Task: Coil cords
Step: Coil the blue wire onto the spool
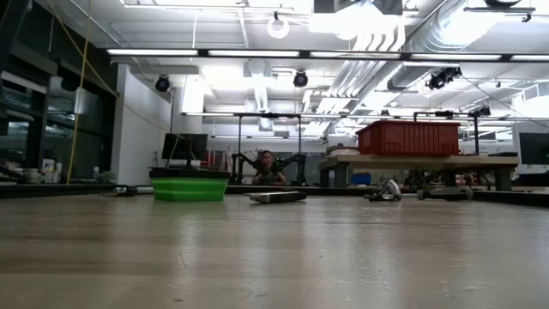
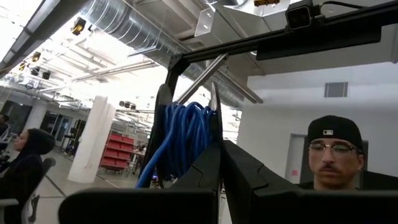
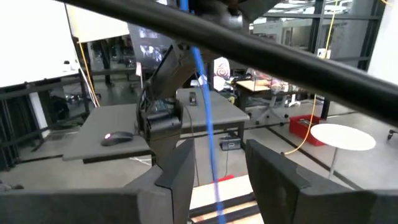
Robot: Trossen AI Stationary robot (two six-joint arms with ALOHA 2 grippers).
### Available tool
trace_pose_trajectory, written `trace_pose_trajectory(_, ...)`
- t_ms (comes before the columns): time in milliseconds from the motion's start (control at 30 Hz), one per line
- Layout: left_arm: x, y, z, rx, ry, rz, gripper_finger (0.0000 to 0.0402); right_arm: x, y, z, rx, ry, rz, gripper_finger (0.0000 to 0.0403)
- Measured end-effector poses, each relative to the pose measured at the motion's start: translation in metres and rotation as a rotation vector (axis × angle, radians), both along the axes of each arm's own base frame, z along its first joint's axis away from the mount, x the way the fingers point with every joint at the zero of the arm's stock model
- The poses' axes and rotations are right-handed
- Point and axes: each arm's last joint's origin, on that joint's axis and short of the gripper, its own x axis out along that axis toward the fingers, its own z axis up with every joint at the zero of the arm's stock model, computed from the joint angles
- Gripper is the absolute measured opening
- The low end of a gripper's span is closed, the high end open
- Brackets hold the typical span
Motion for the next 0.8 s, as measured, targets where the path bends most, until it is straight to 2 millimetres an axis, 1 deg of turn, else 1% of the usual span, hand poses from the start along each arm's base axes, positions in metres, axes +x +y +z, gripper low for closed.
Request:
trace_pose_trajectory(367, 0.0, 0.0, 0.0, -0.002, 0.001, 0.0, 0.0001, 0.009, -0.015, -0.009, -0.003, 0.033, -0.043, 0.0138)
trace_pose_trajectory(467, 0.0, 0.0, 0.0, -0.002, 0.001, 0.0, 0.0001, 0.01, -0.016, -0.01, -0.003, 0.036, -0.037, 0.0134)
trace_pose_trajectory(567, 0.0, 0.0, 0.0, -0.002, 0.001, 0.0, 0.0001, 0.01, -0.013, -0.01, -0.003, 0.034, -0.027, 0.0106)
trace_pose_trajectory(700, 0.0, 0.0, 0.0, -0.001, 0.001, 0.0, 0.0001, 0.009, -0.004, -0.01, -0.031, 0.043, -0.032, 0.002)
trace_pose_trajectory(733, 0.0, 0.0, 0.0, -0.001, 0.001, 0.0, 0.0001, 0.009, -0.002, -0.01, -0.043, 0.047, -0.028, 0.0012)
trace_pose_trajectory(800, 0.0, 0.0, 0.0, -0.001, 0.001, 0.0, 0.0001, 0.008, 0.001, -0.01, -0.026, 0.043, -0.035, 0.0008)
